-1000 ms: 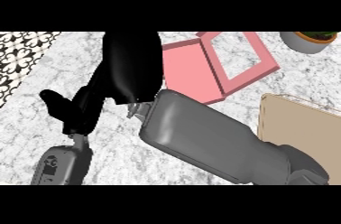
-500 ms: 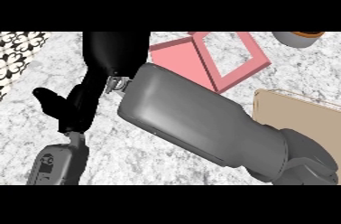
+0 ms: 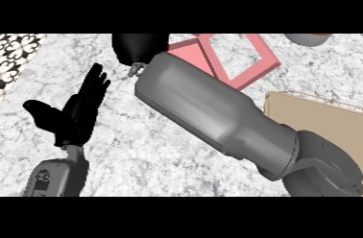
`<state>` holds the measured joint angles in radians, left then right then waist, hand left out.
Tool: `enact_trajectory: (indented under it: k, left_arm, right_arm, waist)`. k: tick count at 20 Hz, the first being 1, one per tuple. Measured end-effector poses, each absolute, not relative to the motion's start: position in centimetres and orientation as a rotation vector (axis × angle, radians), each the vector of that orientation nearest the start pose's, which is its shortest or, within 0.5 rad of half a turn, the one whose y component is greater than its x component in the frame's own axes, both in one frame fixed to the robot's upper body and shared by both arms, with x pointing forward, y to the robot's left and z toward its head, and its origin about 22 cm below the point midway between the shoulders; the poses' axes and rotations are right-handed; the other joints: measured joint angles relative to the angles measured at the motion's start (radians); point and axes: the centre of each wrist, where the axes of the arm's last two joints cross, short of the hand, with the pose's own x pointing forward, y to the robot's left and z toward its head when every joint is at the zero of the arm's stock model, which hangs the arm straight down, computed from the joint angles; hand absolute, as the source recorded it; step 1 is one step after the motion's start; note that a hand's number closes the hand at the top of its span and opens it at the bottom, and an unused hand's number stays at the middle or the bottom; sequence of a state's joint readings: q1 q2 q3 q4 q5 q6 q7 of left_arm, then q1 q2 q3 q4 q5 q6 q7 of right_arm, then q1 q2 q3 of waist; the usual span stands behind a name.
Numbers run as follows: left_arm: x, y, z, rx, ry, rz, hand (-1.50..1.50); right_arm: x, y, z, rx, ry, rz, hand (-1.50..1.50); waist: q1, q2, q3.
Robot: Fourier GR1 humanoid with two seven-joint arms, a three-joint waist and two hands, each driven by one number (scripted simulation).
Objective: Pick the bell pepper from the tray and place it in the cardboard box
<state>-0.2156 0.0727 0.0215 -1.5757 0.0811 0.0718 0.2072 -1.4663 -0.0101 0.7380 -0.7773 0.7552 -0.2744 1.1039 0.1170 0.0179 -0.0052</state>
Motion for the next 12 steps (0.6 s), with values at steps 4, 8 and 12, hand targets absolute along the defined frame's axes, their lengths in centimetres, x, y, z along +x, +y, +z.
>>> enact_trajectory:
  k: [4, 8, 12]
  left_arm:
    - [29.0, 22.6, 6.0, -0.014, -1.564, 0.015, 0.00]
    - [28.3, 22.5, 5.8, -0.021, -1.564, 0.014, 0.00]
    - [28.4, 22.6, 6.0, -0.011, -1.569, 0.014, 0.00]
  right_arm:
    - [37.6, 6.1, 21.2, -1.348, -1.496, 0.805, 1.50]
    - [39.2, 4.7, 19.0, -1.359, -1.329, 0.894, 1.50]
    - [40.5, 2.9, 16.6, -1.285, -1.118, 0.981, -1.50]
  waist:
    - [-0.009, 0.002, 0.001]
    - [-0.007, 0.004, 0.001]
    - [-0.010, 0.008, 0.001]
